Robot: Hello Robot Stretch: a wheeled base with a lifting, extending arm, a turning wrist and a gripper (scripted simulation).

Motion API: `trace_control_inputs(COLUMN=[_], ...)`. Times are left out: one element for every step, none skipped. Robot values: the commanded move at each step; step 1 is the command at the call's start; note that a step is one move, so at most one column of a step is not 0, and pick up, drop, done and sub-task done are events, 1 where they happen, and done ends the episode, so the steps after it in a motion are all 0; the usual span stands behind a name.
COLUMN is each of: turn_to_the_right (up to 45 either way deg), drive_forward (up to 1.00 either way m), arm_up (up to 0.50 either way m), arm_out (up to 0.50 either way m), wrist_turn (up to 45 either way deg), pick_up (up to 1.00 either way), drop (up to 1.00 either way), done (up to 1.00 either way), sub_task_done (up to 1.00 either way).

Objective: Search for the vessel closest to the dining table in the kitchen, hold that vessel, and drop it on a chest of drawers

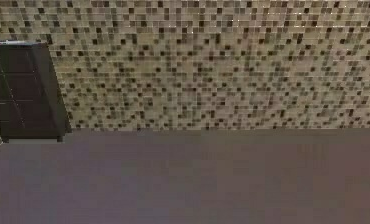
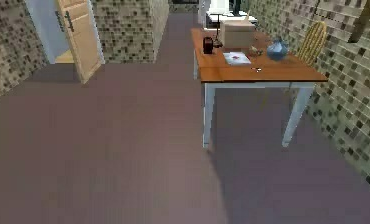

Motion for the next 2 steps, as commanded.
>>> trace_control_inputs(turn_to_the_right=[-36.0,45.0], drive_forward=[0.0,0.0], arm_up=[0.0,0.0], arm_out=[0.0,0.0], wrist_turn=[0.0,0.0], pick_up=[0.0,0.0], drop=[0.0,0.0], done=[0.0,0.0], sub_task_done=[0.0,0.0])
